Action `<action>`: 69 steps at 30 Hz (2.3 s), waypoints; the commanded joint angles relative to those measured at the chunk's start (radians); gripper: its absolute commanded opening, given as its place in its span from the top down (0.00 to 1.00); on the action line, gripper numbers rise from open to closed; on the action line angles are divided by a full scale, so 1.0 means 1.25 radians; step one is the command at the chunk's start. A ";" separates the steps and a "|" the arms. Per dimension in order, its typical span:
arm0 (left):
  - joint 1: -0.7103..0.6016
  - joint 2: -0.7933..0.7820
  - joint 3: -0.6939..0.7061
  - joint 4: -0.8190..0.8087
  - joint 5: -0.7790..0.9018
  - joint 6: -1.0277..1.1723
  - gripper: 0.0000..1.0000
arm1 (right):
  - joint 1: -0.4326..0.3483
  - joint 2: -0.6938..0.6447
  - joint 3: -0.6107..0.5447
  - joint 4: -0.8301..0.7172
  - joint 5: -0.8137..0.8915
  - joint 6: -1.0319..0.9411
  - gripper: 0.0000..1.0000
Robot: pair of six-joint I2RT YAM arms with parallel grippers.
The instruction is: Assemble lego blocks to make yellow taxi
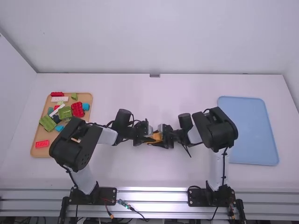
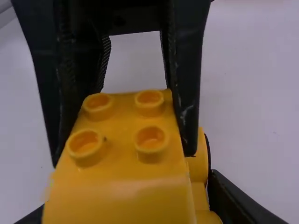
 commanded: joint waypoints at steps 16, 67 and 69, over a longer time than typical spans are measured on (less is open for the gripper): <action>-0.016 0.034 0.060 -0.125 -0.136 -0.022 0.98 | 0.007 0.014 0.004 0.002 -0.002 0.000 0.55; -0.050 0.047 0.031 -0.039 -0.023 0.006 0.98 | -0.016 0.014 0.004 -0.022 -0.009 -0.018 0.57; -0.061 0.047 0.031 -0.040 -0.044 0.005 0.98 | -0.016 0.014 0.004 -0.023 -0.009 -0.018 0.57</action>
